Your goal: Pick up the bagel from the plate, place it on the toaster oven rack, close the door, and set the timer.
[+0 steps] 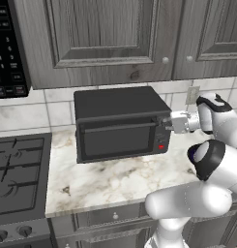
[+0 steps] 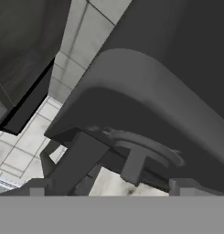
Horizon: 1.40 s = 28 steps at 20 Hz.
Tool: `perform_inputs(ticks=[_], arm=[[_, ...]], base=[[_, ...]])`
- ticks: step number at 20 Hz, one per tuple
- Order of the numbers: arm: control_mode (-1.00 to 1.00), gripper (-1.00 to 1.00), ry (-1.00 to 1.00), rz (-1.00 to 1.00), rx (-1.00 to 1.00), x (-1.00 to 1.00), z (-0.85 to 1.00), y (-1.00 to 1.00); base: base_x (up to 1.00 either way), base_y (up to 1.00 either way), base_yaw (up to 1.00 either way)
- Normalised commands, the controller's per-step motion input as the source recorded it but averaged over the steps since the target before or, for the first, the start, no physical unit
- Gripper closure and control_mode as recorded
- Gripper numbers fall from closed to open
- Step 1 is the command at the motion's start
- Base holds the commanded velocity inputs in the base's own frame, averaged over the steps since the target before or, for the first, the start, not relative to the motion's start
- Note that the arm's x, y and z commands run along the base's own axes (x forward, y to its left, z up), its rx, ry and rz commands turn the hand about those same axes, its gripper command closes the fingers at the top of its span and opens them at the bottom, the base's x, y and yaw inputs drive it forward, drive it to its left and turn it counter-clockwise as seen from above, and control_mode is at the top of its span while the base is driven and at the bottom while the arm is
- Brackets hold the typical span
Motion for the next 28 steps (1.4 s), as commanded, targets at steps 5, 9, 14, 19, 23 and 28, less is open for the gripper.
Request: perform_inputs(ticks=[5,9,14,19,23,28], arm=[[-1.00,-1.00,-0.03,0.00,0.00,0.78,0.00,-0.12],[-1.00,-1.00,0.01,0.00,0.00,0.71,0.00,-0.39],[-1.00,-1.00,0.02,0.00,0.00,0.62,-0.04,-0.38],[-1.00,-1.00,0.00,0.00,0.00,0.53,0.00,-0.29],[-1.00,1.00,-0.03,0.00,0.00,0.26,-0.05,-0.07],[-1.00,1.00,-0.08,0.00,0.00,0.12,-0.08,0.00]], base=[[0.00,0.00,0.00],[0.00,0.00,0.00],[0.00,0.00,0.00],[0.00,0.00,0.00],[0.00,0.00,0.00],[0.00,0.00,0.00]])
